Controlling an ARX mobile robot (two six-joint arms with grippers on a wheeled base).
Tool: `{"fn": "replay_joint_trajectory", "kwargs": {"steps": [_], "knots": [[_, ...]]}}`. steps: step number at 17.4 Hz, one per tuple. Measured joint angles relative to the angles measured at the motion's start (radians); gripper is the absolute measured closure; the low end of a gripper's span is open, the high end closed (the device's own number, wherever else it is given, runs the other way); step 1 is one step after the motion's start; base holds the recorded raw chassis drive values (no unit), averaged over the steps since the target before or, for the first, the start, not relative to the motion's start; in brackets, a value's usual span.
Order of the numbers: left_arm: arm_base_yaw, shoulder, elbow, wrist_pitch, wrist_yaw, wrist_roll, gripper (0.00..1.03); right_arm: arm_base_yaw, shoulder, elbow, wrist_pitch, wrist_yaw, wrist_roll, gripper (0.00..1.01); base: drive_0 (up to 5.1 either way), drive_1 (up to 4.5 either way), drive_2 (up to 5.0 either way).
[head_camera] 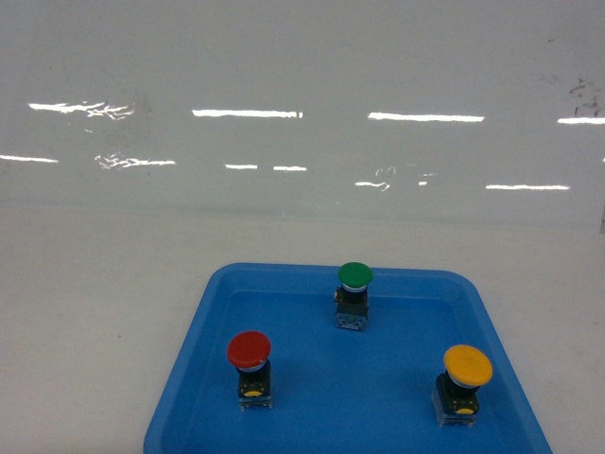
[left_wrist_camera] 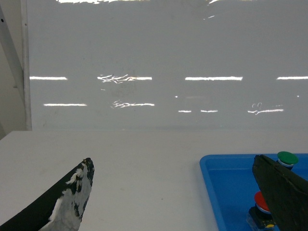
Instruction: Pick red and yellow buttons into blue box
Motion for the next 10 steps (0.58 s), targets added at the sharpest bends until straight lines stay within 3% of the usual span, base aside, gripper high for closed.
{"fn": "replay_joint_trajectory", "kwargs": {"steps": [10], "knots": [[0.000, 0.000, 0.000, 0.000, 0.000, 0.000, 0.05, 0.000, 0.000, 0.000, 0.000, 0.000, 0.000, 0.03, 0.0, 0.00, 0.0]]}}
